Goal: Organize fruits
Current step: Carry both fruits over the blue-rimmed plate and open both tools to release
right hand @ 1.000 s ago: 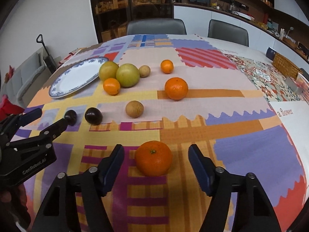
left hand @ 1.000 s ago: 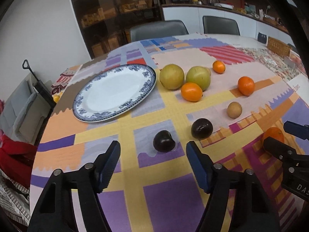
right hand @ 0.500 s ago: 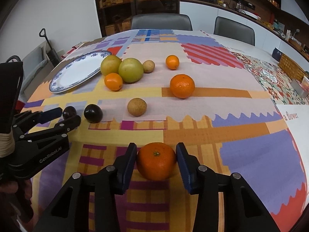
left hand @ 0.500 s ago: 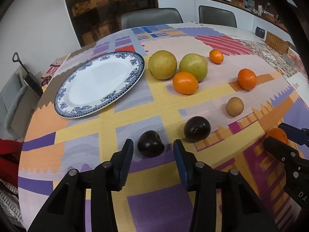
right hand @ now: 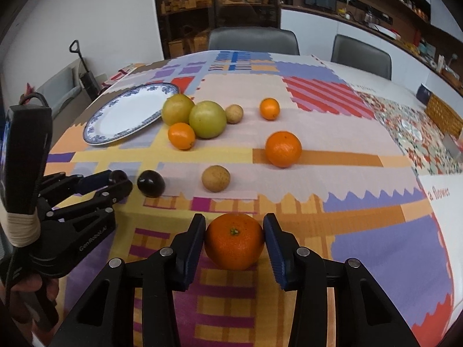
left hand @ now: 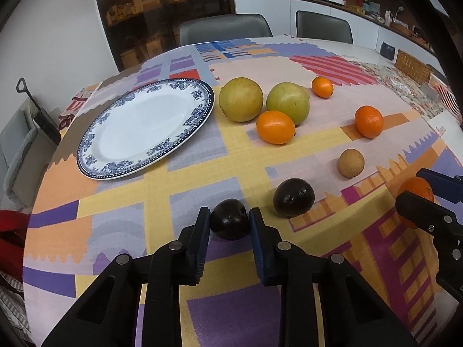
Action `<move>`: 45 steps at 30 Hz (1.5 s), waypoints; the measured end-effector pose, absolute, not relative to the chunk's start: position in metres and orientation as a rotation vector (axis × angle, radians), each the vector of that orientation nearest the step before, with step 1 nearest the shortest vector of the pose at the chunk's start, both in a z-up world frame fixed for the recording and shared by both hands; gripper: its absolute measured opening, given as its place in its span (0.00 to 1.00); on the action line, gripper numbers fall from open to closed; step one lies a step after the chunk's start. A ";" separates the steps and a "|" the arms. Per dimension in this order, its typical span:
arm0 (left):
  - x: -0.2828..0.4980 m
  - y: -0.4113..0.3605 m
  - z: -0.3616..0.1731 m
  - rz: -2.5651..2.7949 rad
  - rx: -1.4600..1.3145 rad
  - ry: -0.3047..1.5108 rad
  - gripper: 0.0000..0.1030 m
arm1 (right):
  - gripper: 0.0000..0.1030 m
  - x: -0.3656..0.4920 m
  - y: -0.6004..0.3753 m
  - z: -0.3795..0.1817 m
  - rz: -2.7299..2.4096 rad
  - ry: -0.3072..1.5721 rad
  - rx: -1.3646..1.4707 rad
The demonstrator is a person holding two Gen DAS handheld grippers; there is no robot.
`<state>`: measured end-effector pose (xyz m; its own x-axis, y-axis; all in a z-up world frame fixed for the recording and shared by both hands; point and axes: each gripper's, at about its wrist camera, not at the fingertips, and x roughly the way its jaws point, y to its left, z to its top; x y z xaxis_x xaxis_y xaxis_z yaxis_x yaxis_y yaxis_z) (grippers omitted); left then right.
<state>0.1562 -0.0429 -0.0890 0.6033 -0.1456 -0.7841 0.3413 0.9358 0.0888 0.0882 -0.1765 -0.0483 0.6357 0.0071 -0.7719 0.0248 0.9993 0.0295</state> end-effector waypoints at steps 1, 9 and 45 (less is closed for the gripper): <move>0.156 -0.042 -0.088 -0.289 0.234 0.884 0.26 | 0.42 0.089 -0.176 -0.047 -0.006 0.879 0.034; 0.146 -0.025 -0.068 -0.283 0.185 0.862 0.26 | 0.42 0.094 -0.167 -0.032 0.061 0.849 0.024; 0.269 0.071 -0.049 -0.219 0.108 0.882 0.26 | 0.41 0.280 -0.057 -0.031 0.331 0.913 0.006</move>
